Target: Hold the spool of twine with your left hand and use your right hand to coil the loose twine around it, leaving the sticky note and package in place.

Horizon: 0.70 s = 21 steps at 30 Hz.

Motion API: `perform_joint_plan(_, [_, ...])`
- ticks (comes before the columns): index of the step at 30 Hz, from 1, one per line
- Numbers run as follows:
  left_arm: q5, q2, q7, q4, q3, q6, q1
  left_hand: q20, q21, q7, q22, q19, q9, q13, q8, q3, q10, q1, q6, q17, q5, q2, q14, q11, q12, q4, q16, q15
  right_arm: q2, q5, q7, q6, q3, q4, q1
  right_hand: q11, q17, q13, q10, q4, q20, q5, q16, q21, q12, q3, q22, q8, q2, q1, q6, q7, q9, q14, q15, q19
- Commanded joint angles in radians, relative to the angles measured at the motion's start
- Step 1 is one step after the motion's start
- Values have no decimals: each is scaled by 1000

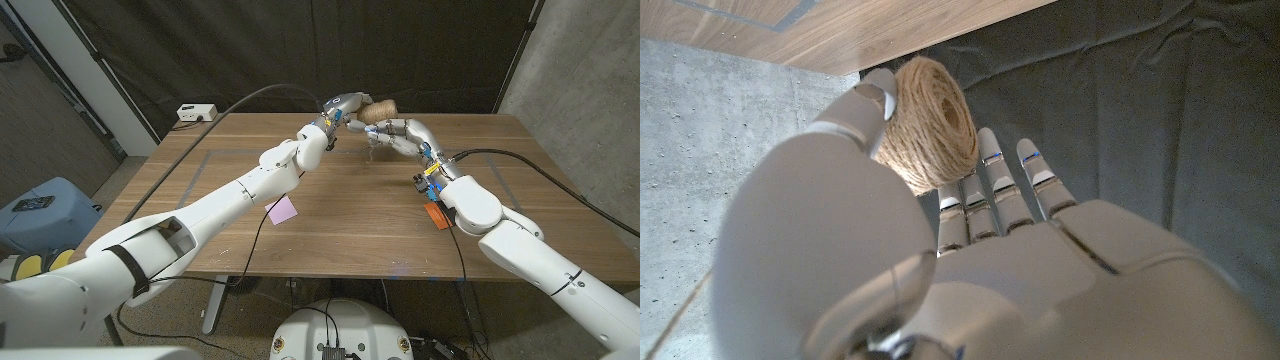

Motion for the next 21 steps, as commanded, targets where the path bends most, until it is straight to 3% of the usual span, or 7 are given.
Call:
perform_joint_plan(1, [-6, 0, -12, 7, 6, 0, -3, 1, 3, 3, 2, -4, 27, 3, 5, -2, -3, 30, 24, 2, 10, 107, -2, 3, 4, 0, -6, 3, 1, -1, 10, 20, 13, -13, -1, 4, 3, 3, 8, -2, -94, 4, -3, 3, -4, -4, 2, -4, 12, 2, 8, 3, 4, 9, -125, 7])
perform_joint_plan(21, [-6, -11, 5, 22, 11, -9, 0, -1, 5, 3, 2, -5, 28, 1, 4, -11, -3, 32, 26, 0, 19, 107, -1, 3, 4, -1, -9, 1, -12, -6, 51, 42, 14, -57, -4, 9, 7, 5, 10, 1, -92, 3, -8, 7, -6, -8, 2, -8, 16, -3, 10, 6, 5, 13, -123, 7])
